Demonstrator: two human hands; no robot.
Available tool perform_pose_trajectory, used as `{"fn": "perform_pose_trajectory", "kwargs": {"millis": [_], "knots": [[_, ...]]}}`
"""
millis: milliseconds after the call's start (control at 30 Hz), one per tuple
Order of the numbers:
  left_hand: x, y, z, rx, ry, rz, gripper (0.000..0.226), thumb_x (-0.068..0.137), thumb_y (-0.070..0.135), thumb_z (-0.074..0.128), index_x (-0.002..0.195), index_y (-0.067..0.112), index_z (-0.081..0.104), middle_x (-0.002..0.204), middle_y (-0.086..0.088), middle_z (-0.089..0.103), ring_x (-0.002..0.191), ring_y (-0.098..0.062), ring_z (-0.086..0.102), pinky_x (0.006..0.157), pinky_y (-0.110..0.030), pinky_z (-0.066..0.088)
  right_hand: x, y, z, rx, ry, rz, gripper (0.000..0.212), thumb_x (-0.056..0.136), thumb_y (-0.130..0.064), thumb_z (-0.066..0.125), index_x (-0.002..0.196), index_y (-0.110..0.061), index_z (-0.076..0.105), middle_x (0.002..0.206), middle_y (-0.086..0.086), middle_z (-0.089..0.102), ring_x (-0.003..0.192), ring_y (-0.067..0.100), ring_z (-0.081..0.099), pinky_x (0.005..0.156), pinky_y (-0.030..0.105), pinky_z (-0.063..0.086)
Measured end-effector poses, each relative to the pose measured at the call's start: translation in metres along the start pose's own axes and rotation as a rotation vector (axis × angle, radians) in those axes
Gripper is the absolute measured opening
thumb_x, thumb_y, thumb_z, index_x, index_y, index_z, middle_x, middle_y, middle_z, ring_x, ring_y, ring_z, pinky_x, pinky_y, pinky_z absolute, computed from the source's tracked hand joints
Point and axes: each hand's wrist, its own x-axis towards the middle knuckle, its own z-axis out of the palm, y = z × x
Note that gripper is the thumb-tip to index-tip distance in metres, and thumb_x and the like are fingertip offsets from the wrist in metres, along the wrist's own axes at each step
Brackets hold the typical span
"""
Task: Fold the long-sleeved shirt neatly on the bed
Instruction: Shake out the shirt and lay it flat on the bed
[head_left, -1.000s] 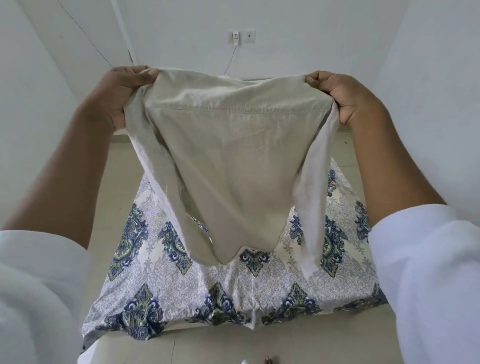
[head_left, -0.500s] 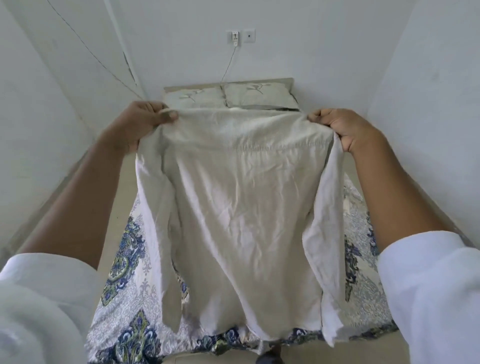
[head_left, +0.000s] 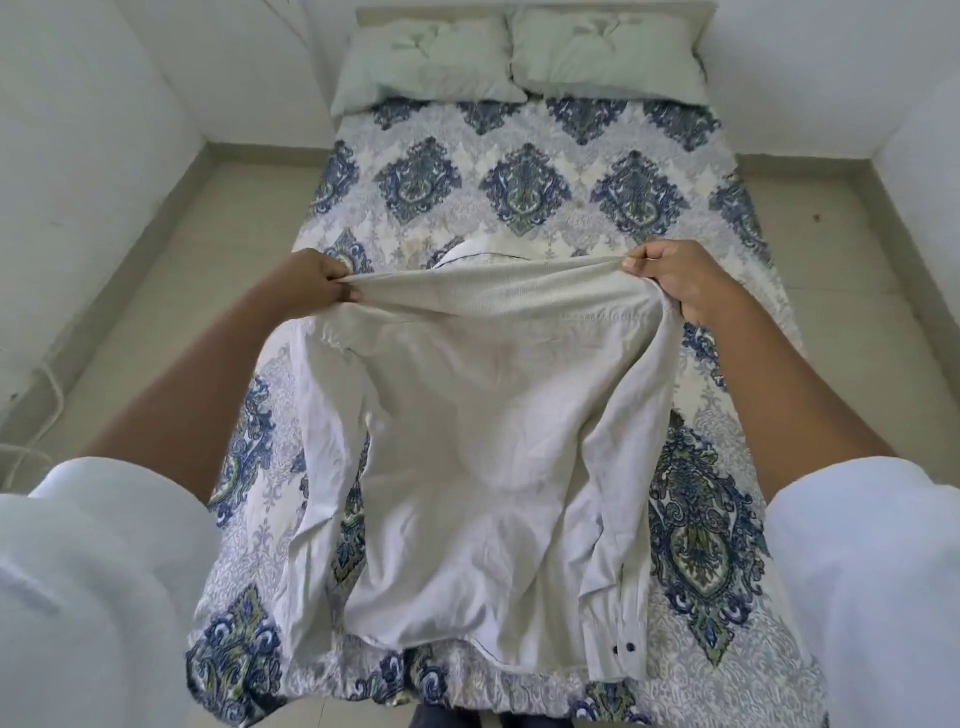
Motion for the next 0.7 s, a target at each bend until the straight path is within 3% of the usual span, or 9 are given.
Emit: {"fn": "perform_pose_trajectory", "kwargs": {"millis": [67, 167, 267, 333, 433, 567, 700], "knots": [[0.010, -0.012, 0.003, -0.079, 0.023, -0.016, 0.019, 0.083, 0.013, 0.068, 0.078, -0.004, 0.062, 0.058, -0.010, 0.042, 0.052, -0.012, 0.042, 0.049, -0.023, 0.030, 0.013, 0.007, 0.002, 0.022, -0.018, 0.003, 0.017, 0.086, -0.009, 0.064, 0.071, -0.016, 0.064, 0.056, -0.008, 0.063, 0.046, 0.002, 0.056, 0.052, 0.018, 0.050], [0.030, -0.022, 0.002, -0.468, 0.177, -0.023, 0.025, 0.086, 0.008, 0.063, 0.062, 0.012, 0.058, 0.041, 0.007, 0.048, 0.032, 0.002, 0.038, 0.036, -0.009, 0.030, 0.035, 0.007, 0.003, 0.113, 0.000, -0.013, 0.013, 0.084, -0.008, 0.066, 0.074, -0.016, 0.066, 0.054, -0.011, 0.065, 0.049, 0.004, 0.058, 0.055, 0.020, 0.053], [0.053, -0.027, 0.000, -0.723, 0.120, 0.030, 0.040, 0.089, 0.006, 0.057, 0.055, 0.021, 0.068, 0.044, 0.013, 0.058, 0.038, 0.003, 0.049, 0.040, -0.010, 0.042, 0.055, 0.001, 0.002, 0.245, -0.005, -0.030, 0.008, 0.082, -0.008, 0.067, 0.078, -0.015, 0.065, 0.057, -0.009, 0.067, 0.052, 0.006, 0.062, 0.052, 0.020, 0.053], [0.070, -0.034, 0.001, -0.664, 0.056, 0.034, 0.037, 0.090, 0.009, 0.058, 0.058, 0.024, 0.071, 0.048, 0.012, 0.062, 0.040, 0.002, 0.052, 0.042, -0.012, 0.045, 0.067, 0.001, 0.003, 0.156, -0.124, 0.032, 0.007, 0.084, -0.005, 0.064, 0.083, -0.012, 0.064, 0.061, -0.007, 0.069, 0.052, 0.004, 0.063, 0.049, 0.017, 0.052], [0.103, -0.052, 0.002, -0.652, 0.160, 0.005, 0.026, 0.090, 0.013, 0.059, 0.065, 0.019, 0.063, 0.043, 0.013, 0.057, 0.037, 0.002, 0.047, 0.040, -0.013, 0.040, 0.087, 0.006, 0.004, -0.157, -0.267, 0.172, 0.017, 0.081, 0.002, 0.063, 0.098, 0.000, 0.064, 0.078, 0.005, 0.063, 0.064, 0.013, 0.060, 0.051, 0.015, 0.052], [0.147, -0.060, 0.017, -0.525, 0.136, -0.043, 0.021, 0.090, 0.010, 0.057, 0.069, 0.012, 0.056, 0.034, 0.015, 0.048, 0.030, 0.002, 0.040, 0.035, -0.010, 0.034, 0.134, 0.015, 0.015, -0.384, -0.028, 0.130, 0.022, 0.076, -0.005, 0.073, 0.096, 0.003, 0.066, 0.074, 0.005, 0.058, 0.082, 0.018, 0.051, 0.068, 0.027, 0.044], [0.200, -0.069, 0.038, -0.379, 0.145, -0.086, 0.019, 0.089, 0.012, 0.060, 0.070, 0.007, 0.057, 0.040, 0.008, 0.042, 0.037, -0.005, 0.035, 0.039, -0.018, 0.027, 0.184, 0.028, 0.031, -0.391, 0.166, 0.072, 0.010, 0.079, -0.008, 0.071, 0.086, -0.001, 0.067, 0.065, 0.001, 0.052, 0.068, 0.016, 0.047, 0.057, 0.024, 0.035]]}}
